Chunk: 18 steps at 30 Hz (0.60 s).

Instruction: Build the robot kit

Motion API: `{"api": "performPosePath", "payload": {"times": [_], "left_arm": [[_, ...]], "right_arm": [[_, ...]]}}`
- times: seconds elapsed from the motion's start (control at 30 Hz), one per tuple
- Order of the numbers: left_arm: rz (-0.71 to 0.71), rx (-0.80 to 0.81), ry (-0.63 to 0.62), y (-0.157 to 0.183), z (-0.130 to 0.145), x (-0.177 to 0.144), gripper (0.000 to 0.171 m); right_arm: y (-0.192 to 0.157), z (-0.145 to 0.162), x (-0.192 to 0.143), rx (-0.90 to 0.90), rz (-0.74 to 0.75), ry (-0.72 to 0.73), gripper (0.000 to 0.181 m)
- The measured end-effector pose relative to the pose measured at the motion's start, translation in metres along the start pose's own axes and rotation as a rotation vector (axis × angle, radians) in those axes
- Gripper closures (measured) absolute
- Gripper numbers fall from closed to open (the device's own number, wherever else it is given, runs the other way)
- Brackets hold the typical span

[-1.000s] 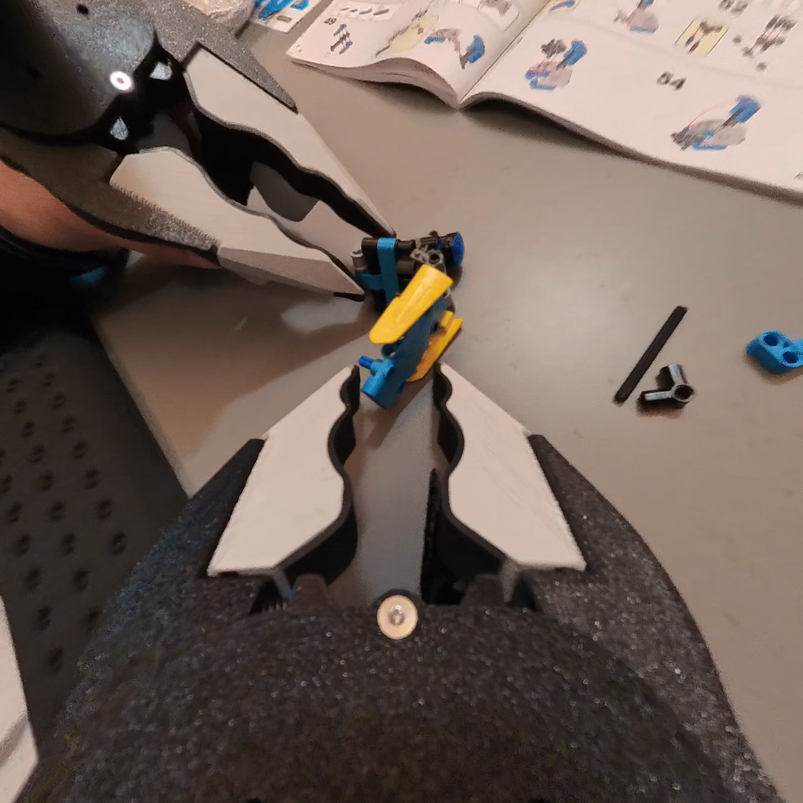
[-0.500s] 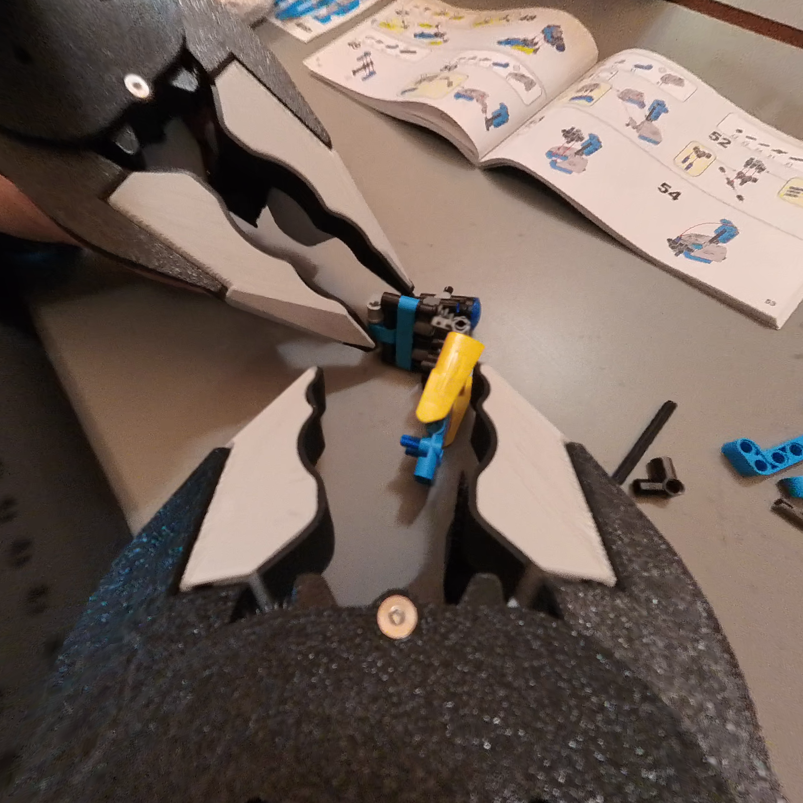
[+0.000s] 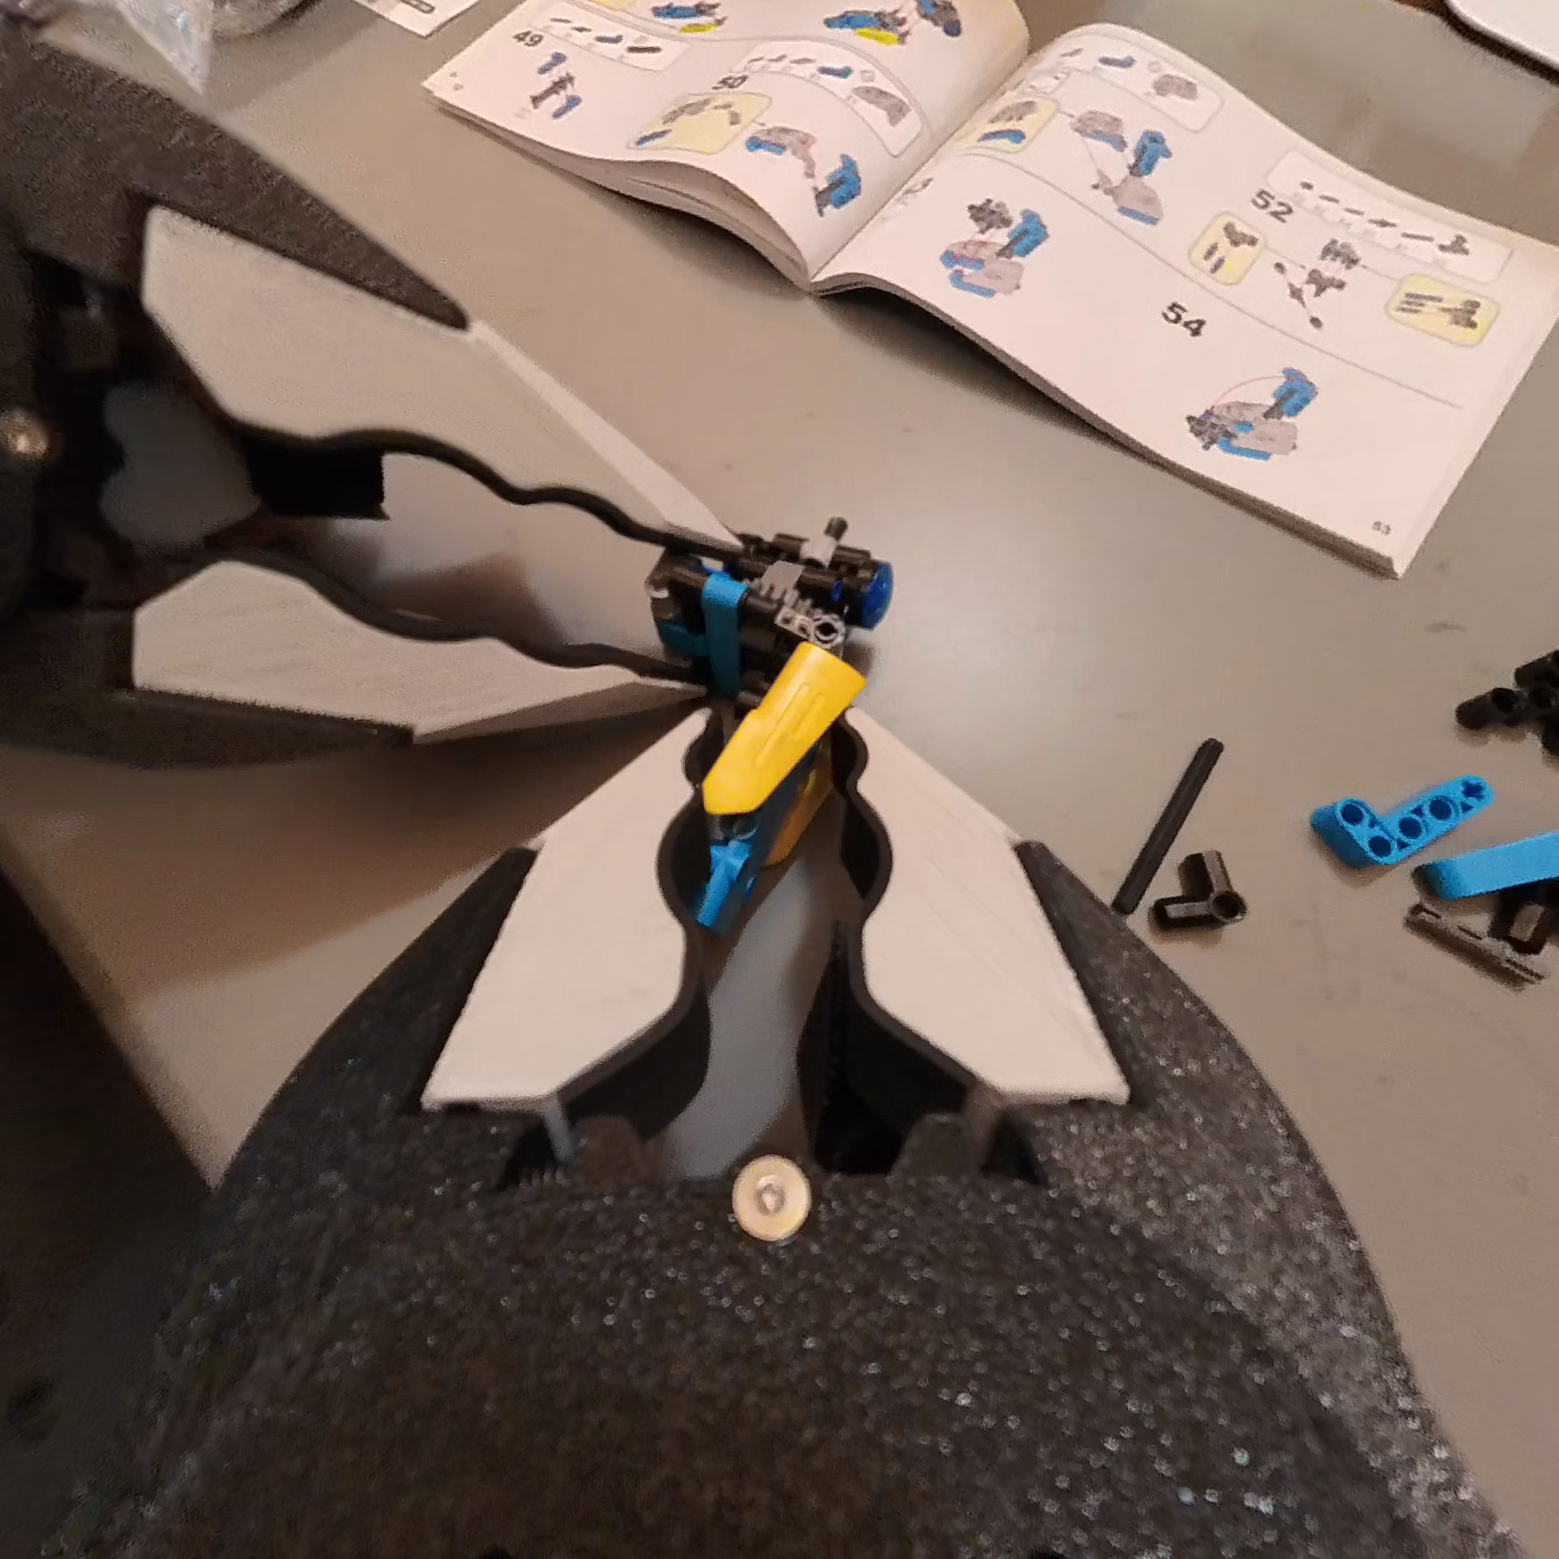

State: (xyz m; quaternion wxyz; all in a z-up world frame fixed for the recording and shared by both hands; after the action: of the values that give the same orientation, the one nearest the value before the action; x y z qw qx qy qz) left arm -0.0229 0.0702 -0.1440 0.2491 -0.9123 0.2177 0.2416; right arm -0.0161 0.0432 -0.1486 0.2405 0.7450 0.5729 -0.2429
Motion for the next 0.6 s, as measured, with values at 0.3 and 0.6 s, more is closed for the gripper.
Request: {"api": "performPosePath", "payload": {"times": [0.3,0.6], "left_arm": [[-0.044,0.031,0.024,-0.0009,-0.0048,0.0021,0.15],[0.06,-0.102,0.001,-0.0063,-0.0024,0.0039,0.15]], "right_arm": [[0.0064,0.001,0.0012,-0.005,0.003,-0.055,0.159],[0.006,-0.0036,0.0052,-0.022,-0.117,-0.035,0.159]]}}
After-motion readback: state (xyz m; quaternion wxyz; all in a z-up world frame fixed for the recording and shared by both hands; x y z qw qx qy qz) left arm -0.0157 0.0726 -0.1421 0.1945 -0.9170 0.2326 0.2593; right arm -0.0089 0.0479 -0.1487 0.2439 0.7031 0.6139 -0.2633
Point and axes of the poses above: each gripper's, where its closed fingertips meet, x out along the fingers, z out of its underside, y = z × x across the jaws, the point moved 1 cm from there along -x, back along the fingers, and after that the axes turned 11 degrees about -x, right-handed, at the moved point
